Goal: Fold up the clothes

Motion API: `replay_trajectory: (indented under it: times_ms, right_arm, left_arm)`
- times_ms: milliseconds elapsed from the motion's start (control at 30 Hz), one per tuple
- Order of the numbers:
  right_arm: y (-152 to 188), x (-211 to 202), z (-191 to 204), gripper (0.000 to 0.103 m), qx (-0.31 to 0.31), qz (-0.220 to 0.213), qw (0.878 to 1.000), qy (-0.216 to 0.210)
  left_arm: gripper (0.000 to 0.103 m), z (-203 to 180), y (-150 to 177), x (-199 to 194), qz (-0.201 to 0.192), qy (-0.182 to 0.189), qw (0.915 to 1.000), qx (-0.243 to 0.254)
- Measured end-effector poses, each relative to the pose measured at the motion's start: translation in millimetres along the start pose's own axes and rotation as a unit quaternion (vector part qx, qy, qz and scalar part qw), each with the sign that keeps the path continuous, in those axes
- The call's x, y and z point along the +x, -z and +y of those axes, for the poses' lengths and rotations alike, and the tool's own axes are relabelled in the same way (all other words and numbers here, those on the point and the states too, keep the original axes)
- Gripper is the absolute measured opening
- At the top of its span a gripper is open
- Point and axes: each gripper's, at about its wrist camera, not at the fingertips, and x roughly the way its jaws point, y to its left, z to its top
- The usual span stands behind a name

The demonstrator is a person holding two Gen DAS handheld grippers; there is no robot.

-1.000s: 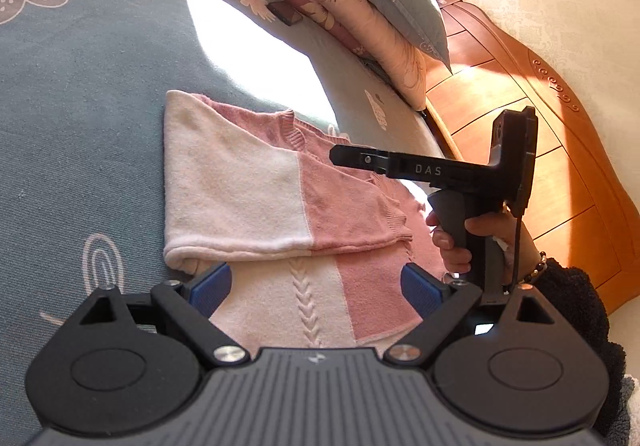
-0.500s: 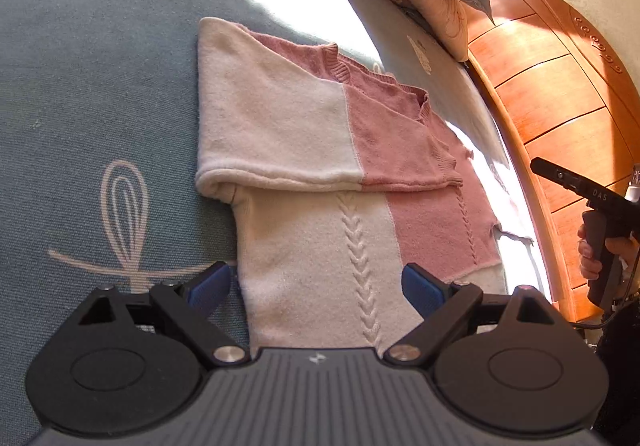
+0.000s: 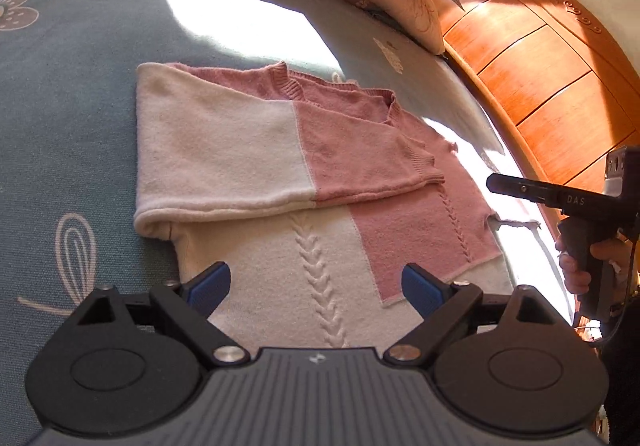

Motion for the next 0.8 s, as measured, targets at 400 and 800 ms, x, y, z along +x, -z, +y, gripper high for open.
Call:
replay_trajectory:
  times_ms: [400,800]
  right_arm:
    - [-21.0,65.1,-13.4,0.103,0.138,-0.023,0.986,-0.091]
    - [31.3,62.3,-77.2,0.085,0.260,-0.040,0.962,-0.073]
  left_arm:
    - [0.098,28.5,-9.5,8.9,-0.098,-0.069,0.9925,-0.025]
    - [0.099,59.8,-13.5,-14.1,-0.145,-0.053,0.9825,-0.105]
